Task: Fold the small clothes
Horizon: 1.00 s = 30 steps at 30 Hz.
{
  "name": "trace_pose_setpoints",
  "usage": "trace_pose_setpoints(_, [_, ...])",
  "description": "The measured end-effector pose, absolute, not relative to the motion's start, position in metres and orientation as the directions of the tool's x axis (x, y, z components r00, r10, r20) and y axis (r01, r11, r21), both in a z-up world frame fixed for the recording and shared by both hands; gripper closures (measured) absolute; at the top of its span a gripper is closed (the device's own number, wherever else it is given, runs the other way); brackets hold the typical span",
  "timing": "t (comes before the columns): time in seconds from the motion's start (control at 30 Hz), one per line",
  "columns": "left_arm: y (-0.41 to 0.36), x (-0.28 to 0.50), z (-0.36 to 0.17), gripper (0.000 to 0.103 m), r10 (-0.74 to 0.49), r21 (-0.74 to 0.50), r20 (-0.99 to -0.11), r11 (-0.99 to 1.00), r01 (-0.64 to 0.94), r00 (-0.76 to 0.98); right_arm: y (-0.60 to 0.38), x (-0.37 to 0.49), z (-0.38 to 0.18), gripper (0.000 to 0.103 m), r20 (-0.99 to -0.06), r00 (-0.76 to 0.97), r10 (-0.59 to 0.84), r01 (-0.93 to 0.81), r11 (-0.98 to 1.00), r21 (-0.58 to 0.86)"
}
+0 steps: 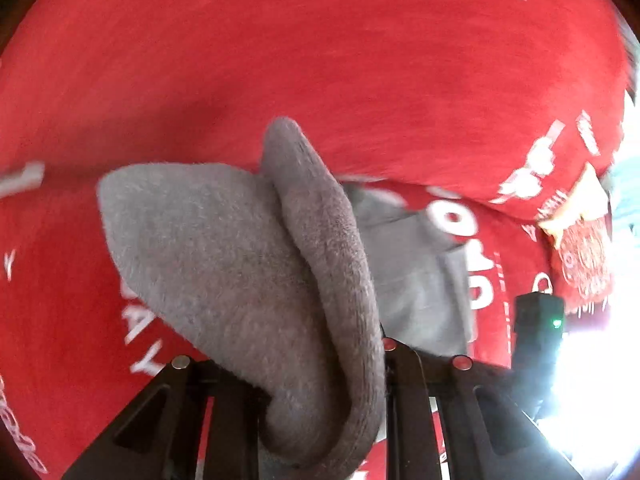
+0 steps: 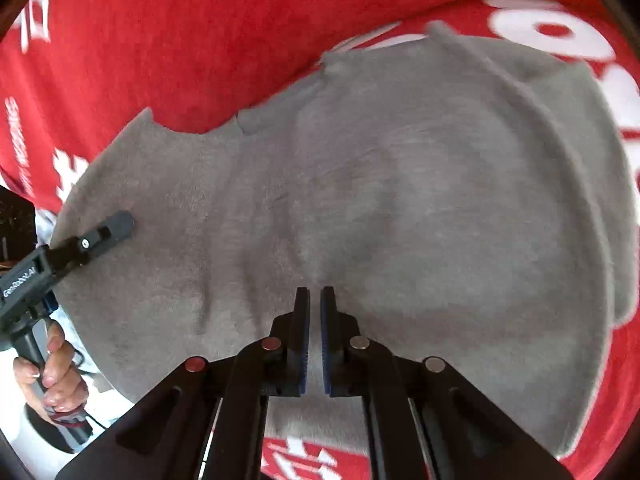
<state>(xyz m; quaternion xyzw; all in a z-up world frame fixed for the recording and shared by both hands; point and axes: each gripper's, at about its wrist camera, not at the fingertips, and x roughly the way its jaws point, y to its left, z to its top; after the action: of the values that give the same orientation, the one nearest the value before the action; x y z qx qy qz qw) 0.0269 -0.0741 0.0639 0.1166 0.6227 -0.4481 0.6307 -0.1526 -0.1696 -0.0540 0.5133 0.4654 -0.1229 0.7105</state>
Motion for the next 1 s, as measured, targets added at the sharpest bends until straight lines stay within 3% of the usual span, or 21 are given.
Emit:
trace_pose_setpoints(0.17, [-0.156, -0.038, 0.074, 0.081, -0.404, -0.368, -0.896, 0.446, 0.816, -0.183, -0.204, -0.21, -0.05, 0.095, -0.696, 0.658, 0.288, 0.633, 0.289, 0.718])
trace_pose_setpoints(0.33, [-0.215, -0.109, 0.019, 0.08, -0.27, -0.26, -0.949, 0.377, 0.889, -0.163, -0.218, -0.244, -0.083, 0.092, -0.636, 0.708, 0.306, 0.626, 0.144, 0.766])
trace_pose_setpoints(0.4, [-0.22, -0.121, 0.002, 0.067, -0.23, -0.236, -0.96, 0.372, 0.898, -0.157, -0.217, -0.251, -0.1, 0.092, -0.629, 0.709, 0.319, 0.633, 0.105, 0.767])
trace_pose_setpoints(0.43, [-0.223, -0.125, -0.003, 0.054, -0.231, -0.247, -0.958, 0.377, 0.893, -0.168, -0.216, -0.253, -0.105, 0.092, -0.628, 0.708, 0.323, 0.636, 0.097, 0.766])
trace_pose_setpoints(0.47, [-0.223, -0.127, -0.002, 0.047, -0.241, -0.26, -0.954, 0.379, 0.888, -0.176, -0.215, -0.255, -0.112, 0.092, -0.61, 0.72, 0.33, 0.623, 0.078, 0.778])
trace_pose_setpoints(0.7, [-0.227, -0.149, 0.041, 0.046, -0.339, -0.361, -0.904, 0.275, 0.891, -0.261, -0.222, -0.257, -0.126, 0.092, -0.55, 0.772, 0.32, 0.586, -0.02, 0.81])
trace_pose_setpoints(0.77, [-0.219, -0.138, 0.059, 0.046, -0.378, -0.373, -0.891, 0.288, 0.882, -0.253, -0.229, -0.269, -0.127, 0.085, -0.518, 0.803, 0.294, 0.56, -0.075, 0.825])
trace_pose_setpoints(0.83, [-0.204, -0.12, 0.071, 0.046, -0.406, -0.363, -0.888, 0.33, 0.871, -0.216, -0.233, -0.279, -0.132, 0.061, -0.447, 0.859, 0.25, 0.494, -0.174, 0.852])
trace_pose_setpoints(0.93, [-0.176, -0.084, 0.076, 0.046, -0.397, -0.301, -0.91, 0.433, 0.849, -0.12, -0.237, -0.287, -0.143, 0.043, -0.322, 0.927, 0.192, 0.368, -0.308, 0.877])
trace_pose_setpoints(1.0, [-0.153, -0.059, 0.068, 0.046, -0.359, -0.244, -0.932, 0.512, 0.824, -0.053, -0.237, -0.278, -0.149, 0.041, -0.275, 0.94, 0.2, 0.329, -0.333, 0.883])
